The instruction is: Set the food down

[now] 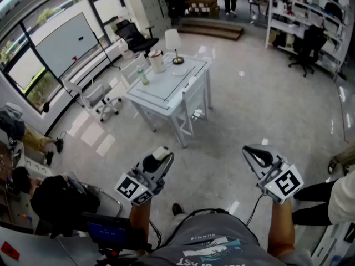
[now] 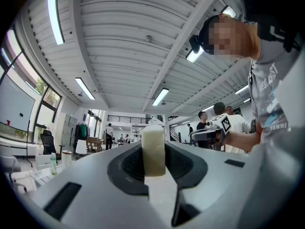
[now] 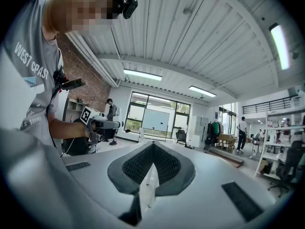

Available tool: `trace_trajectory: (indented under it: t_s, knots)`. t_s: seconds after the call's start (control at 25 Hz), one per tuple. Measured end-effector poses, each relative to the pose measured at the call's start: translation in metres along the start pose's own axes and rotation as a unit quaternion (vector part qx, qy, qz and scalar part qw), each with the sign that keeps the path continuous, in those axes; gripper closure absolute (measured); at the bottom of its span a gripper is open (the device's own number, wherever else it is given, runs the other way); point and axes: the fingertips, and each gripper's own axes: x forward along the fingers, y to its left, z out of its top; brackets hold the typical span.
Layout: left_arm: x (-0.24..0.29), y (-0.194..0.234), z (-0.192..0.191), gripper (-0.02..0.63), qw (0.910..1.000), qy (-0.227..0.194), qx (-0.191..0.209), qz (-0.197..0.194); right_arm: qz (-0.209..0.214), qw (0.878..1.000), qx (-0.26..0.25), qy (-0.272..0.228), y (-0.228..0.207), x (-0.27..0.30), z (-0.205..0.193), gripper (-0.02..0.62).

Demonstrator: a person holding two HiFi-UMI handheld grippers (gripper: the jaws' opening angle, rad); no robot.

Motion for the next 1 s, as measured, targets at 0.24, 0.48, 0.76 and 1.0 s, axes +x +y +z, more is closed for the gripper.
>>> trace_trajectory:
  t_s: [0.24, 0.48, 0.76, 1.0]
  knots:
    - [0.114, 0.076, 0.052, 0.509, 0.9929, -0.088, 0.076, -0.027, -0.026, 0.994, -0.101, -0.041, -0.075, 0.048, 0.026, 0.591]
    - [0.104, 0.067, 0.035, 0.508, 0.9945, -0.072, 0.074, -0.017, -0.007, 0.994, -0.097, -0.041, -0.064, 0.058, 0.018, 0.591]
    - [0.099, 0.065, 0.037, 0.508, 0.9942, -0.071, 0.08, -0.016, 0.007, 0.993, -0.101, -0.064, -0.042, 0.071, 0.039, 0.589]
    - [0.099, 0.07, 0.033, 0.509, 0.9942, -0.065, 0.084, -0.017, 0.011, 0.993, -0.102, -0.065, -0.04, 0.088, 0.027, 0.589]
